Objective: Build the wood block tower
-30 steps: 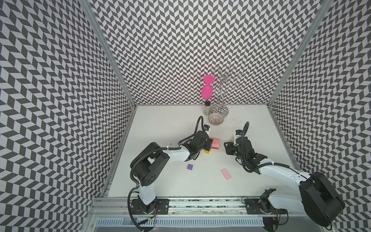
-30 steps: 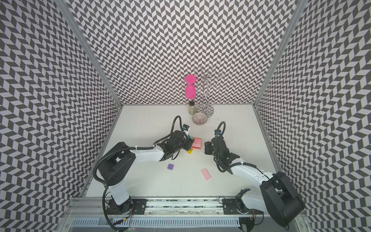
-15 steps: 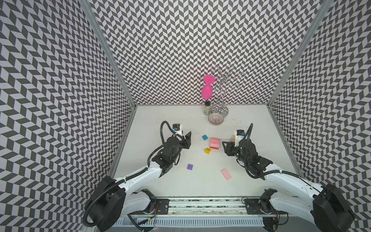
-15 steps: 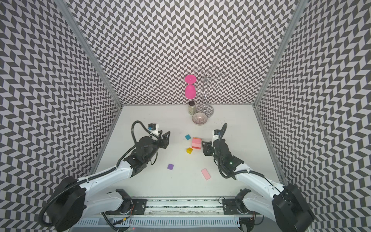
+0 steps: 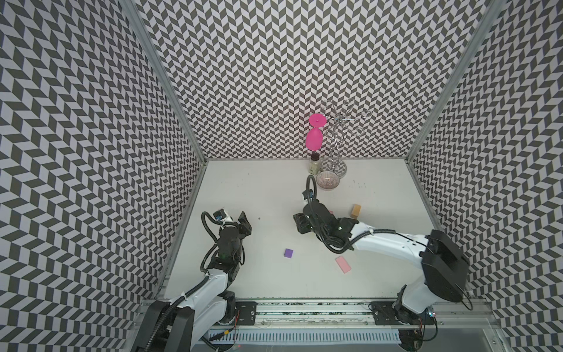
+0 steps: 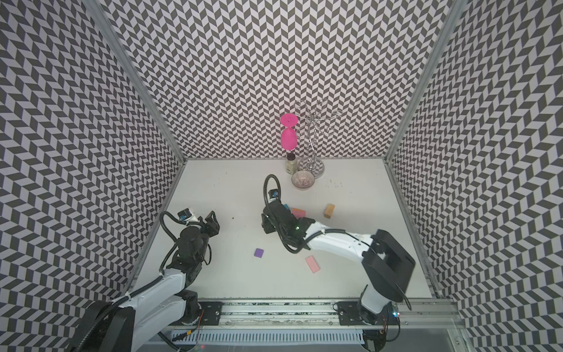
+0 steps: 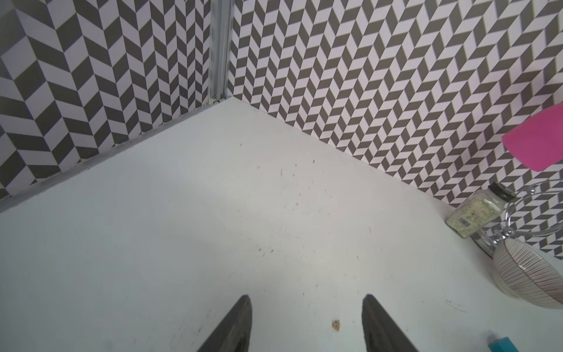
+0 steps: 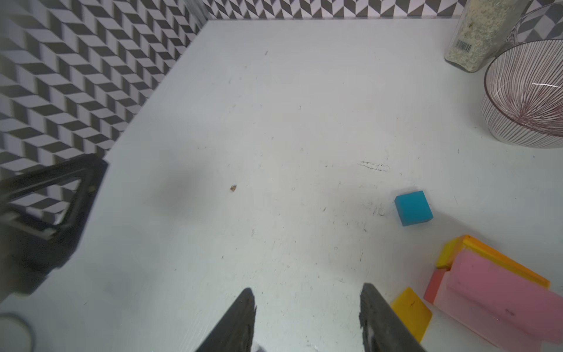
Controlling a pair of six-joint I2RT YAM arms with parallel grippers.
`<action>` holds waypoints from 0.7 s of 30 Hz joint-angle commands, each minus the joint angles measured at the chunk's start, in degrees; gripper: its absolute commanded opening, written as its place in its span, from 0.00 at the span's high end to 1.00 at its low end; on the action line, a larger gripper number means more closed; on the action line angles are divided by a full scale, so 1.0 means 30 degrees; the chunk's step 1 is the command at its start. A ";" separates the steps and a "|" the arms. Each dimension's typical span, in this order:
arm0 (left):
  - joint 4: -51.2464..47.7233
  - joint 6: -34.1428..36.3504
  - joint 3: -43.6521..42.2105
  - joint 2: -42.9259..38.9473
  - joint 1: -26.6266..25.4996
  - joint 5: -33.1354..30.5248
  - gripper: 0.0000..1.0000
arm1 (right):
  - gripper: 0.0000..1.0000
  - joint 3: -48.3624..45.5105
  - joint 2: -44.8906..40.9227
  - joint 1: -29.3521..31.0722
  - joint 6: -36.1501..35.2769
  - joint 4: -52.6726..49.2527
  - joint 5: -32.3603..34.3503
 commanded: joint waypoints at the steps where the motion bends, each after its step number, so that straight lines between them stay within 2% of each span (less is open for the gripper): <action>1: 0.1486 -0.0516 -0.0292 -0.0501 0.0132 0.0181 0.41 | 0.41 0.2917 0.2634 -0.0099 -0.0235 -0.3085 0.1609; 6: 0.1640 -0.0475 -0.0442 -0.0637 0.0131 0.0331 0.41 | 0.34 0.7138 0.6315 -0.0845 -0.0490 -0.5258 0.2025; 11: 0.1816 -0.0448 -0.0515 -0.0637 0.0135 0.0605 0.41 | 0.26 0.9067 0.8024 -0.2018 -0.0632 -0.6434 0.1796; 21: 0.1969 -0.0413 -0.0673 -0.0813 0.0135 0.0687 0.42 | 0.27 1.2137 0.9067 -0.3989 -0.2897 -0.9659 -0.0600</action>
